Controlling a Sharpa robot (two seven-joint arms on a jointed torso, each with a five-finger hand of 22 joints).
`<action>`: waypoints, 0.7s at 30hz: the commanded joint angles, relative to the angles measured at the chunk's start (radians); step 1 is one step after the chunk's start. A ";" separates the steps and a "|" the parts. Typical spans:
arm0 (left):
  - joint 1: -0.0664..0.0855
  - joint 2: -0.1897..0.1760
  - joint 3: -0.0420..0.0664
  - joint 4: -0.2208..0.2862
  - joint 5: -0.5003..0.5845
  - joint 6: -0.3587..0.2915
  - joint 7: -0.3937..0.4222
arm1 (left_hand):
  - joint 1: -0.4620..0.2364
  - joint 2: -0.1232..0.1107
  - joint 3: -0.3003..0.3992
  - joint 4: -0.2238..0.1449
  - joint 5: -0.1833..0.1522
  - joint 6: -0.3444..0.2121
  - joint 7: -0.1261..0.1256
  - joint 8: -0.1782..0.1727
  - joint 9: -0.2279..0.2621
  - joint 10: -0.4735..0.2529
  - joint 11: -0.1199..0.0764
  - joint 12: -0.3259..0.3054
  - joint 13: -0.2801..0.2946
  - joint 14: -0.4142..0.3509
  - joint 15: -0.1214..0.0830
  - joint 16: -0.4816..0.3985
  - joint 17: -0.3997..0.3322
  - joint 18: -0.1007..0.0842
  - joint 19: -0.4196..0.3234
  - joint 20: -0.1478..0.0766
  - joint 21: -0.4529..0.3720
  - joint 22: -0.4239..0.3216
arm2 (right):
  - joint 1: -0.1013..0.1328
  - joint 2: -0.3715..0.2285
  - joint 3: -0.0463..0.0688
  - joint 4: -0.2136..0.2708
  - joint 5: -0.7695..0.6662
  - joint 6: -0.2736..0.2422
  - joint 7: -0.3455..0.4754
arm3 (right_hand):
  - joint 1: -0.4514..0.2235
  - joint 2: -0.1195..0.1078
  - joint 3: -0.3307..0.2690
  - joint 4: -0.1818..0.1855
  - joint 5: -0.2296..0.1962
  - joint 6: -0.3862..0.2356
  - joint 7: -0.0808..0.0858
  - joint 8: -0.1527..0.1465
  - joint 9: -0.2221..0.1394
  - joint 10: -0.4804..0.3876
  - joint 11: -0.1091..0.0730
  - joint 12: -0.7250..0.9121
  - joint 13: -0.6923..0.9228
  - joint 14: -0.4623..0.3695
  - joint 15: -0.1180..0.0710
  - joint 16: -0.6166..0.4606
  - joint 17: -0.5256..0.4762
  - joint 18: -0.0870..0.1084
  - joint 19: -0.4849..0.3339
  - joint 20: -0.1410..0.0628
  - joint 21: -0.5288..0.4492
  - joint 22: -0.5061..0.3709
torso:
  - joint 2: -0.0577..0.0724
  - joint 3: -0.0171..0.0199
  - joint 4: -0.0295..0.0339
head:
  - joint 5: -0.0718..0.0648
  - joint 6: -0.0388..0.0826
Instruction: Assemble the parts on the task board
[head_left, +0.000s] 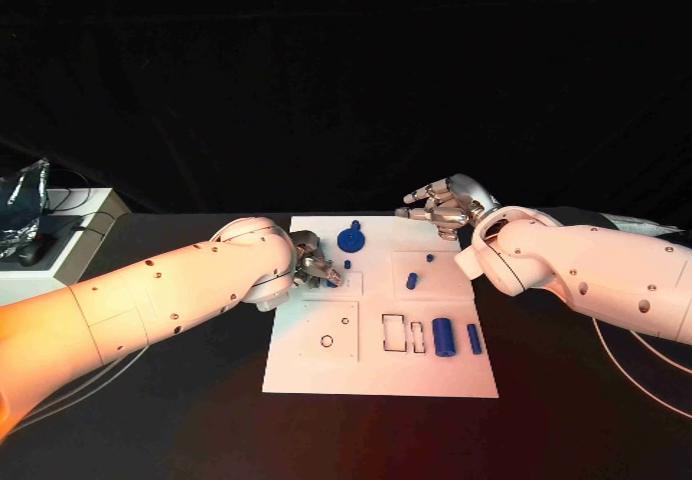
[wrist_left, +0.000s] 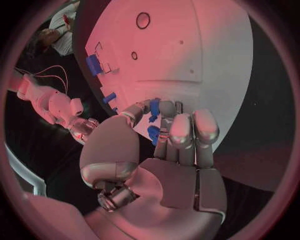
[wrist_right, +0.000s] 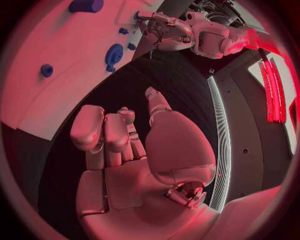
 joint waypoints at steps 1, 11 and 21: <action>-0.017 0.004 -0.013 -0.003 0.011 0.084 -0.040 | 0.060 0.072 0.001 -0.021 -0.007 0.064 -0.054 -0.005 0.075 0.010 -0.004 -0.005 -0.005 0.009 -0.001 0.007 0.002 -0.012 0.010 0.000 -0.002 0.004 | 0.000 0.000 0.000 0.001 -0.007 0.016 0.008 | -0.006 -0.001 -0.004 0.001 0.005 0.000 0.005 0.002 0.001 -0.005 -0.005 -0.003 0.000 -0.003 0.000 -0.003 -0.001 0.017 0.046 0.001 -0.003 0.128 | 0.000 -0.0003 -0.0004 | 0.000 -0.001; -0.017 0.008 -0.013 -0.005 0.015 0.071 -0.035 | 0.083 0.111 -0.157 0.012 -0.032 0.072 -0.059 -0.010 0.074 0.012 -0.004 0.000 -0.015 0.008 -0.001 0.009 -0.001 -0.013 0.014 0.001 -0.008 0.014 | -0.001 -0.001 0.000 0.001 -0.007 0.016 0.008 | -0.006 -0.001 -0.004 0.001 0.005 0.000 0.005 0.002 0.001 -0.005 -0.005 -0.003 0.000 -0.003 0.000 -0.003 -0.001 0.017 0.046 0.001 -0.003 0.128 | -0.001 -0.0010 0.0003 | -0.001 0.001; -0.017 0.010 -0.013 -0.012 0.009 0.052 -0.034 | 0.100 0.132 -0.246 0.043 -0.040 0.073 -0.060 -0.012 0.074 0.010 -0.004 0.005 -0.018 0.008 -0.002 0.010 -0.004 -0.014 0.016 -0.001 -0.015 0.021 | -0.001 -0.001 0.000 0.001 -0.007 0.018 0.008 | -0.006 -0.001 -0.004 0.001 0.005 0.000 0.005 0.002 0.001 -0.005 -0.005 -0.003 0.000 -0.003 0.000 -0.003 -0.001 0.017 0.046 0.001 -0.003 0.128 | -0.001 -0.0013 -0.0006 | 0.001 0.006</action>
